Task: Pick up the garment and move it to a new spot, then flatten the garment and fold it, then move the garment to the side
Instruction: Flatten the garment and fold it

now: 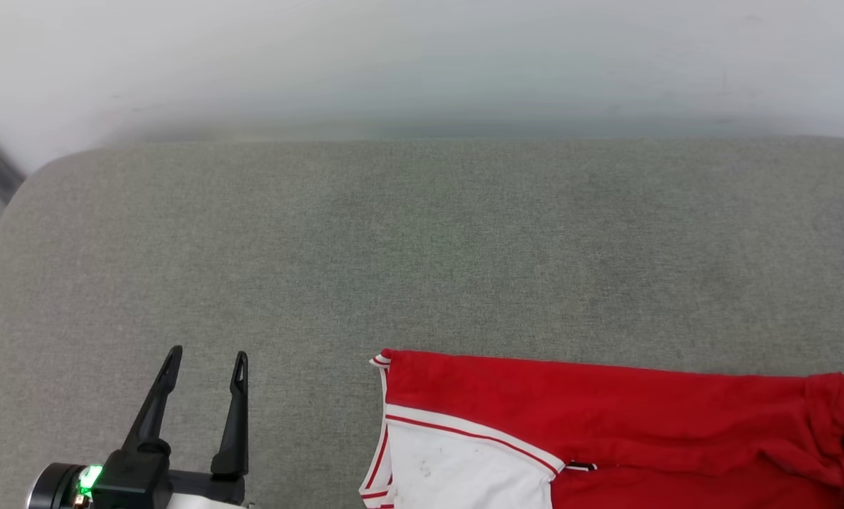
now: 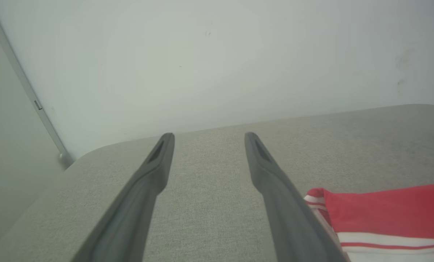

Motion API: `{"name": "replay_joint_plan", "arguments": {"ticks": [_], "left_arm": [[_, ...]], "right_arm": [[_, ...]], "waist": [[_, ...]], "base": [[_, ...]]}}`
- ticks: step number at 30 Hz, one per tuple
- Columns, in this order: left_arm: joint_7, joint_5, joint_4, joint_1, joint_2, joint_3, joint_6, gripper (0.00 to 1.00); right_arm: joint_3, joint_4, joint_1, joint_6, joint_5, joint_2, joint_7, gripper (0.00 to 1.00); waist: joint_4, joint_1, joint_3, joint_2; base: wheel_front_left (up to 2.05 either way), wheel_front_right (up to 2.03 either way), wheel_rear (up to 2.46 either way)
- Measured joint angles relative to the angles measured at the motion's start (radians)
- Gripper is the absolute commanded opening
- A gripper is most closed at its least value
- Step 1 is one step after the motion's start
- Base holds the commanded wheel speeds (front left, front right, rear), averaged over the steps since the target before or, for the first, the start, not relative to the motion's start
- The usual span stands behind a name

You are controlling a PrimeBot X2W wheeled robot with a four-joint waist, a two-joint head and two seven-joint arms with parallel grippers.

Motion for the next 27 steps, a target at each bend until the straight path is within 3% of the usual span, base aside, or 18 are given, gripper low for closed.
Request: {"name": "replay_joint_plan", "arguments": {"ticks": [14,21,27], "left_arm": [[0.000,0.001,0.003,0.020,-0.022,0.004,-0.006,1.00],[0.000,0.004,0.007,0.020,-0.026,-0.004,-0.010,1.00],[0.000,0.008,0.009,0.018,-0.028,-0.005,-0.016,1.00]], "right_arm": [[0.181,-0.407,0.132,0.000,0.097,0.117,0.204,0.00],[0.328,-0.472,0.128,-0.001,0.145,0.189,0.280,0.00],[0.430,-0.452,0.073,-0.001,0.230,0.212,0.286,0.00]], "waist": [[-0.007,-0.0001,-0.028,0.0000],[0.015,0.0000,-0.031,0.0000],[0.038,-0.0001,-0.032,0.0000]], "base": [[0.00,0.00,0.00],[0.00,0.00,0.00],[0.00,0.00,0.00]]}}
